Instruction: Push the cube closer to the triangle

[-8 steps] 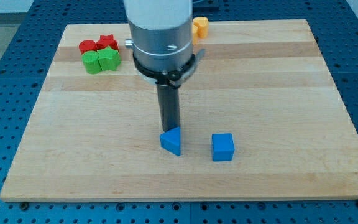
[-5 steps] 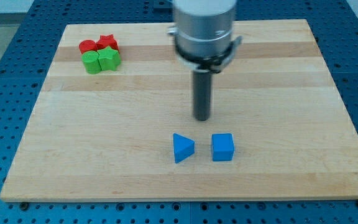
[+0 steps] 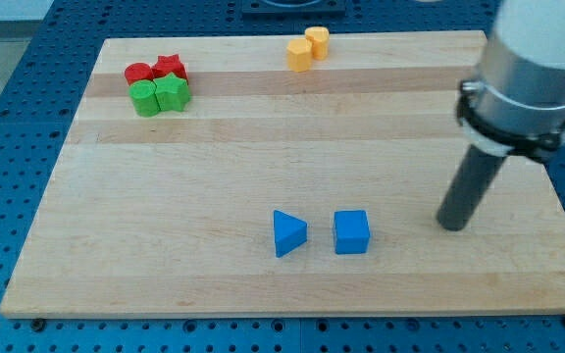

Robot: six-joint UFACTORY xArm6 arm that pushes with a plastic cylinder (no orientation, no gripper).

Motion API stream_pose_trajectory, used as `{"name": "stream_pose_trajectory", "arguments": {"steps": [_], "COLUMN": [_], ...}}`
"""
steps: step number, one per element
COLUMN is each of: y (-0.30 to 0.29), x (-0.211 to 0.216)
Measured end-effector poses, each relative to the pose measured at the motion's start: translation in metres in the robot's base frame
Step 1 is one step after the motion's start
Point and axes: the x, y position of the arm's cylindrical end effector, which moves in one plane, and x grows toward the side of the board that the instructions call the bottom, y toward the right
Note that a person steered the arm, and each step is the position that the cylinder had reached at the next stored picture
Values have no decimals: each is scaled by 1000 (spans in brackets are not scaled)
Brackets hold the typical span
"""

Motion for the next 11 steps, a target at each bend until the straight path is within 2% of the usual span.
{"name": "stream_pose_trajectory", "arguments": {"steps": [1,2,3,4,5,6,8,9,10,11], "y": [-10,12,-48,-75,-22,-16,-108,-70,-51,-93], "x": [12,23,38,40,39,25,26,31,11,8]}}
